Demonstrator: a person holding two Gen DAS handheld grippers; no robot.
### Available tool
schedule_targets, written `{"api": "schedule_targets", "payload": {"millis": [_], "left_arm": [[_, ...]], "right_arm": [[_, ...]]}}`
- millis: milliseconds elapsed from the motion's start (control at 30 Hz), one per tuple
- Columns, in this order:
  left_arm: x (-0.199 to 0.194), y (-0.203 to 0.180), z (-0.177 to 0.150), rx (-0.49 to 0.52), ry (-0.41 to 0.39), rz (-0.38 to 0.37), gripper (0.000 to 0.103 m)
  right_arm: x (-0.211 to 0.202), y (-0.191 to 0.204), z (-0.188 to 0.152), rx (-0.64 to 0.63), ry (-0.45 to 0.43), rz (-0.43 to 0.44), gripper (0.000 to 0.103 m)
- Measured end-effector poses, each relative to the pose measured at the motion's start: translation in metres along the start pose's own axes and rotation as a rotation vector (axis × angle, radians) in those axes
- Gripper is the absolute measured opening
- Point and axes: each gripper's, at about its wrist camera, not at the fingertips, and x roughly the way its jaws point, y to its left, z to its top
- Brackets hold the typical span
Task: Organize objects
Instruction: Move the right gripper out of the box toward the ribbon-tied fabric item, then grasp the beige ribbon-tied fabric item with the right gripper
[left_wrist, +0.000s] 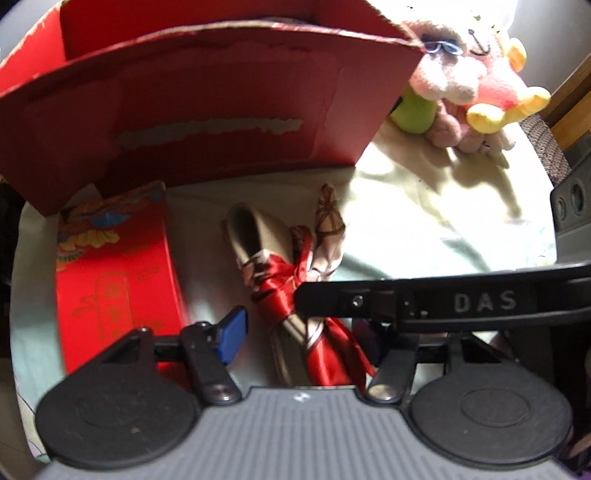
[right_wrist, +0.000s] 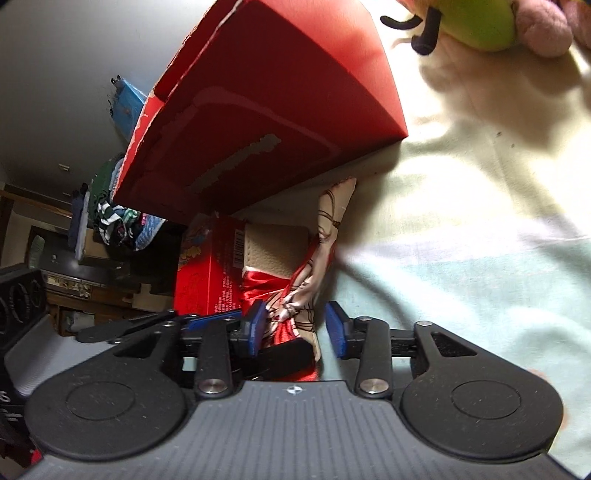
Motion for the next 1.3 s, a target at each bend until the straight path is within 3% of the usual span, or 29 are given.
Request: {"api": "schedule_targets", "payload": {"millis": [167, 400, 800, 1033, 1300], "left_arm": [[0.005, 0.002, -0.002, 0.017, 0.004, -0.006, 0.056], [-0.002, 0.0, -0.002, 0.069, -0.008, -0.025, 0.053], [-0.024, -0.026, 0.001, 0.213, -0.026, -0.083, 0.053], [-0.059, -0.047, 0.007, 0.342, -0.123, -0.124, 0.053], [-0.107, -0.055, 0.027, 0.402, -0.273, -0.162, 0.053]], "right_arm": [[0.008, -0.005, -0.003, 0.026, 0.006, 0.038, 0.047], [0.001, -0.008, -0.002, 0.046, -0.001, 0.056, 0.034], [-0.035, 0.001, -0.011, -0.003, -0.061, 0.033, 0.034], [-0.062, 0.02, -0.017, -0.039, -0.169, 0.034, 0.034], [-0.096, 0.053, -0.005, -0.11, -0.316, 0.059, 0.034]]}}
